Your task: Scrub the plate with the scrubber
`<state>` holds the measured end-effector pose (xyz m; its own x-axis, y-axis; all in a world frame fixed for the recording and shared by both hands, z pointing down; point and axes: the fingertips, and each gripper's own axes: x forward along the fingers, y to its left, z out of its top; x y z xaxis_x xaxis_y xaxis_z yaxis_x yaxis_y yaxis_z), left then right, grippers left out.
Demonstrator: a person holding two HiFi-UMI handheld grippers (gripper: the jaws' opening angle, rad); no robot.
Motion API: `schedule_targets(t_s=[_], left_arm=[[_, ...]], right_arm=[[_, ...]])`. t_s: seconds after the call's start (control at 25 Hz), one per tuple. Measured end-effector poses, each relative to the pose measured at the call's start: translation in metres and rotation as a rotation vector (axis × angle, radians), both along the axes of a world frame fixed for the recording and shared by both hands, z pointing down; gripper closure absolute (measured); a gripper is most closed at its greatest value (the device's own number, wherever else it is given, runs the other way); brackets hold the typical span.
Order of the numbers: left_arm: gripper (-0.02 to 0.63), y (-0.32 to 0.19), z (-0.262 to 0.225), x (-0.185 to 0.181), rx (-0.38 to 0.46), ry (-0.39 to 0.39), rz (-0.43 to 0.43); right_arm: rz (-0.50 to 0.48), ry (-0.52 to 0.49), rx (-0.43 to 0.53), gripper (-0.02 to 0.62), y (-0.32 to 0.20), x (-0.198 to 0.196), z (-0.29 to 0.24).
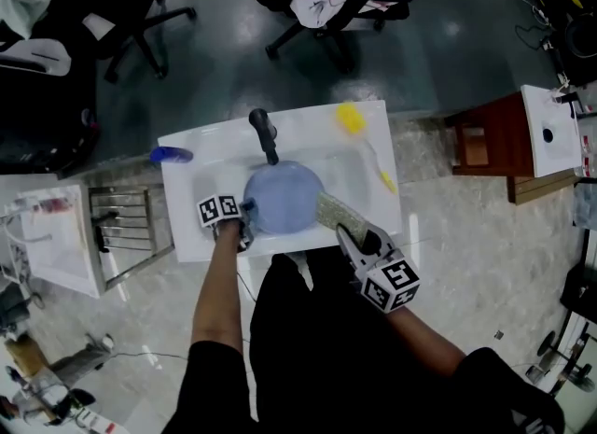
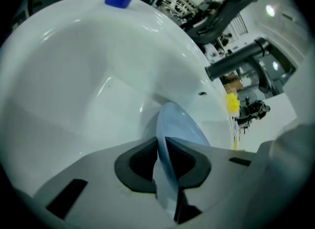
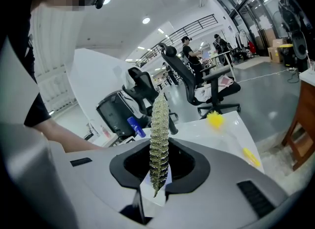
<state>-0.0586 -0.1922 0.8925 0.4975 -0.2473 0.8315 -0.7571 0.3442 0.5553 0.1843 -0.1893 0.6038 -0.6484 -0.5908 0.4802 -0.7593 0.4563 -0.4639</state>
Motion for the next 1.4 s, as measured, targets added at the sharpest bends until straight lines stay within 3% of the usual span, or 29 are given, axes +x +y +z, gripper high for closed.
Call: schedule_targets(t_s=[0.32,0.56,0.76,1.08,1.4], left_arm=[[0.589,0.011,-0.039,-0.025,0.103,-0.116,-0.159],[0.586,0.017,-0.088,-0.031,0.221,-0.155,-0.203],[0.578,0.035,-0.128,-0.021,0.305,-0.113,-0.284],[0.574,0.053,-0.167,-0.007,0.393,-0.016,-0.420],[0.569,0.067,-0.197,0.007,0.459,-0.016,-0.427]], right_arm=[[-0.047,0.036,0.092,0.534,-0.011,0.013,0.003],[-0.176,-0.025,0.104,0.533,-0.012,-0.016,0.002],[-0.324,-0.092,0.087,0.534,-0.001,-0.068,0.000],[-0.589,-0.066,0.095,0.532,0.012,-0.158,0.010],[-0.741,0.006,0.149,0.534,0.031,-0.187,0.023]])
